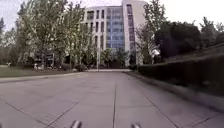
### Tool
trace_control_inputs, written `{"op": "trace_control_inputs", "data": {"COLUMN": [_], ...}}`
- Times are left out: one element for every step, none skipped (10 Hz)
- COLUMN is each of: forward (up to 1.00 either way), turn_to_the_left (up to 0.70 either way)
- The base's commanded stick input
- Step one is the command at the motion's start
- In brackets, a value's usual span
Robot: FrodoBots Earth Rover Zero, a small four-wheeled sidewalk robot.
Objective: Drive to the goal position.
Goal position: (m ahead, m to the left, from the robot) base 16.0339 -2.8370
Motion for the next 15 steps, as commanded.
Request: {"op": "trace_control_inputs", "data": {"forward": [0.70, 0.70, 0.70, 0.70, 0.70, 0.70, 0.70, 0.70, 0.70, 0.70, 0.70, 0.70, 0.70, 0.70, 0.70], "turn_to_the_left": [0.00, 0.00, -0.06, -0.05, 0.00, 0.00, 0.00, 0.00, 0.00, 0.00, 0.00, 0.00, 0.00, 0.00, -0.06]}}
